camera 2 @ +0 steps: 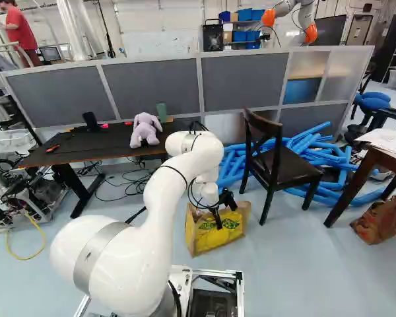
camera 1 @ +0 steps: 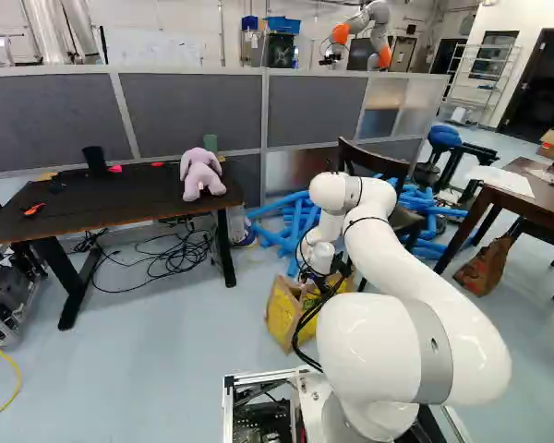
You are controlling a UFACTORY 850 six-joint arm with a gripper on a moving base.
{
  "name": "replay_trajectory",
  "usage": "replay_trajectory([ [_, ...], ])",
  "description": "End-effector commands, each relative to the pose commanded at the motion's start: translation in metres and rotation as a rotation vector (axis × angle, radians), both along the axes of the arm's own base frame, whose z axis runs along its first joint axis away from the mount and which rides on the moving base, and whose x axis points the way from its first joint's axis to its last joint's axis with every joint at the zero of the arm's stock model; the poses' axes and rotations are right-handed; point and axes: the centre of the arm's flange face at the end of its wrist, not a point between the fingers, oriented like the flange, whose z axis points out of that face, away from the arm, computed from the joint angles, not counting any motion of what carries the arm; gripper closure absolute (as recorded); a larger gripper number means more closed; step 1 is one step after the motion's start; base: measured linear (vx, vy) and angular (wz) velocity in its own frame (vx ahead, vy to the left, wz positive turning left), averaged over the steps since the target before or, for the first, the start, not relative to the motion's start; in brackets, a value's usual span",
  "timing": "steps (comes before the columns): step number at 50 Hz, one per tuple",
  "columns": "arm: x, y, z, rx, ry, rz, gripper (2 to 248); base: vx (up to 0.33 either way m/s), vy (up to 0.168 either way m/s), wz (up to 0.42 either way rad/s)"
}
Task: Pick up the bag on the ground and place it on the table
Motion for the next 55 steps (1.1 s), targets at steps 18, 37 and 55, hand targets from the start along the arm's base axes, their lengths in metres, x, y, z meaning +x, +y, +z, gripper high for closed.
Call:
replay_trajectory([
  [18, -0.001, 0.0, -0.019, 0.0, 0.0, 0.0, 59, 0.0, 0.0, 0.0],
  [37, -0.001, 0.0, -0.019, 0.0, 0.0, 0.0, 206, 0.0, 0.0, 0.0],
  [55, 0.0, 0.0, 0.002, 0.0, 0.0, 0.0, 229, 0.0, 0.0, 0.0],
])
